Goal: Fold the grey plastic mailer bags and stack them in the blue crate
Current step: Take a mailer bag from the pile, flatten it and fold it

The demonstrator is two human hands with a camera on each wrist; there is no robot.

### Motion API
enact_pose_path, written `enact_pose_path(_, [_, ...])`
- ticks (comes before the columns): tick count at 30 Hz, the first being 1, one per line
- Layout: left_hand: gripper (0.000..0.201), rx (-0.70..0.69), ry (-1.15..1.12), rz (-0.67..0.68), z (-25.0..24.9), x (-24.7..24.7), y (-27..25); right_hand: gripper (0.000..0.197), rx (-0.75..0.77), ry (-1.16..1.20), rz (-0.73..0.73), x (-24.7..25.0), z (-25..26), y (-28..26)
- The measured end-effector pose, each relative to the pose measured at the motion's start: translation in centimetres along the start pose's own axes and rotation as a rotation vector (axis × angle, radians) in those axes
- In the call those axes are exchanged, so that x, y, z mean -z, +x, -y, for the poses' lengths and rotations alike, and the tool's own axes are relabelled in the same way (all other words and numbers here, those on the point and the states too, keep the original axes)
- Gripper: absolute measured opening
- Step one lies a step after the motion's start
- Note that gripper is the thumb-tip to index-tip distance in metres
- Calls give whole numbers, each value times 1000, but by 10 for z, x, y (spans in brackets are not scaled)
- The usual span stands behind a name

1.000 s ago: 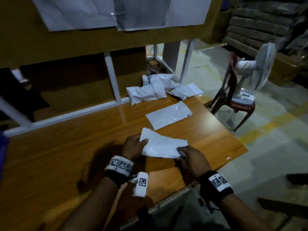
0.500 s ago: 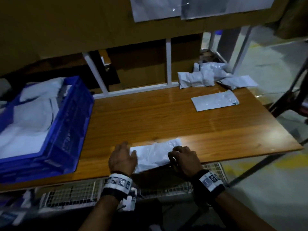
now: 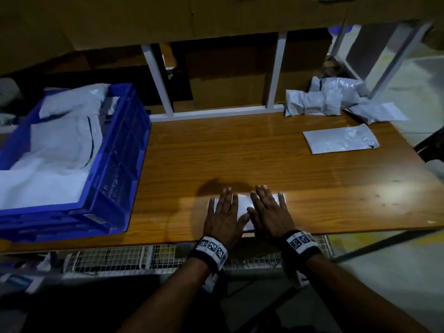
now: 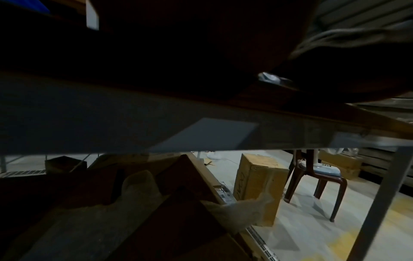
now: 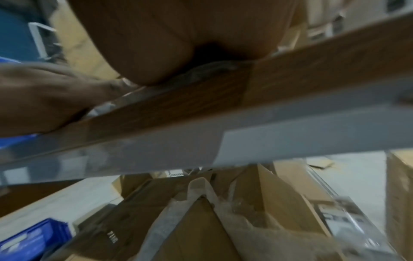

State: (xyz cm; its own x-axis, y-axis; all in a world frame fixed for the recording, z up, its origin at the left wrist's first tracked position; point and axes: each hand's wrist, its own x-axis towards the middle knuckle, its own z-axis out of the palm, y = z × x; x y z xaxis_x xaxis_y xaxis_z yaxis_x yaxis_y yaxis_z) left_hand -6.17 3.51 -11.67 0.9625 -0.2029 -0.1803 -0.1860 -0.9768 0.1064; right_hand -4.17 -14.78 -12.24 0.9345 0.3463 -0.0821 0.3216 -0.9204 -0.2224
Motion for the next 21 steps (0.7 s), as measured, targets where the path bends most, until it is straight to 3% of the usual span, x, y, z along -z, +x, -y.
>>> enact_pose_path(10, [80,-32,43,61,11,2,12,67,-83,-88,15,-4,10,3])
enact_pose_path(21, [75,-16,41,45,10,-2,14,66,-117,-105,-38,-10,13,5])
